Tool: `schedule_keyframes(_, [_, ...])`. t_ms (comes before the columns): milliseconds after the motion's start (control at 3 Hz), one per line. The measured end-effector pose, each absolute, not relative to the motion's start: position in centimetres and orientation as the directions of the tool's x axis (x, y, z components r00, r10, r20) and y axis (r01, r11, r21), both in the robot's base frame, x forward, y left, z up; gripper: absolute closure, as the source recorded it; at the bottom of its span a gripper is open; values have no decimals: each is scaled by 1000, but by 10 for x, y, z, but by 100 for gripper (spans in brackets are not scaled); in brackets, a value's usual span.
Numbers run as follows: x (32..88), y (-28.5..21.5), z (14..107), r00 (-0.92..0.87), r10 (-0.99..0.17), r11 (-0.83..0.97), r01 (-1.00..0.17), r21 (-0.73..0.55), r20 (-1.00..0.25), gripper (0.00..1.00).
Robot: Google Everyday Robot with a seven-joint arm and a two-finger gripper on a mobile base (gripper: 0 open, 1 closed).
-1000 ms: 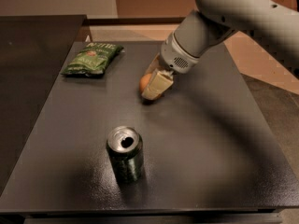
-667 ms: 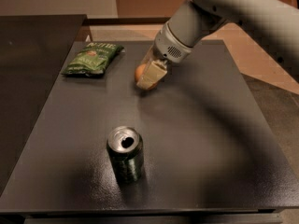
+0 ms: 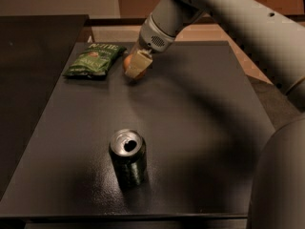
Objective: Move orange near green jalapeno chip bag
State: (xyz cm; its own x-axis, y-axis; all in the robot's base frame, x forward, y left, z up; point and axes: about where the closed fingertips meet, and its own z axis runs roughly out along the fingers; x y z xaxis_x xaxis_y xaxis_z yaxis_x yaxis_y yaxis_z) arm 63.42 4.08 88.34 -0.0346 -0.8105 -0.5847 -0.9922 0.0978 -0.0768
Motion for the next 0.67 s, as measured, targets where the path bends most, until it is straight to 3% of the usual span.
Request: schedule_keyframes(667, [680,67,878,-59,-789,158,-982,-108,-611,100])
